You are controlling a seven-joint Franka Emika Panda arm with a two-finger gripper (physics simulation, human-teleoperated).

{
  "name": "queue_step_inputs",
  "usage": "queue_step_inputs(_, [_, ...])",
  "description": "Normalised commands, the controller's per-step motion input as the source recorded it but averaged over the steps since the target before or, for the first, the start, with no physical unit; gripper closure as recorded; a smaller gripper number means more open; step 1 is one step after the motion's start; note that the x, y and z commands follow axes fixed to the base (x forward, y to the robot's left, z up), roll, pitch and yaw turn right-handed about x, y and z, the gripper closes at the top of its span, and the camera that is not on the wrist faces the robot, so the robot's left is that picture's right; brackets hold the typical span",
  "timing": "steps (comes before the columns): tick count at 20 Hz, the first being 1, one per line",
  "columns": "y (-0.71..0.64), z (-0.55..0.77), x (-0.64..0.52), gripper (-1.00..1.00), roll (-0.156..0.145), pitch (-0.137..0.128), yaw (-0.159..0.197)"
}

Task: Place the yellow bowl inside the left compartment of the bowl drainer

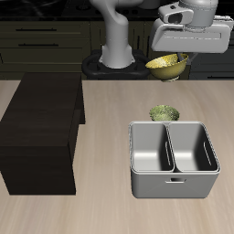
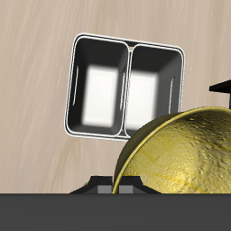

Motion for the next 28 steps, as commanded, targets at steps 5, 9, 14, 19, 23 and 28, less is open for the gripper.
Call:
queue_step_inputs(5, [0.08, 0.08, 0.24, 1.00, -0.029, 0.017, -0.007])
queue_step_inputs(9, [0.13, 0.02, 0.14, 1.00, -0.007, 0.012, 0.027])
queue_step_inputs(14, [0.26, 0.03, 0.19, 1.00, -0.001, 0.010, 0.014])
queue_step_inputs(19, [0.14, -0.01, 0.24, 1.00, -0.009, 0.007, 0.001])
queue_step_inputs(23, [0.07, -0.09, 0.17, 1.00, 0.008, 0.012, 0.008])
queue_step_inputs(28, [0.10, -0.13, 0.18, 1.00, 0.007, 0.026, -0.004])
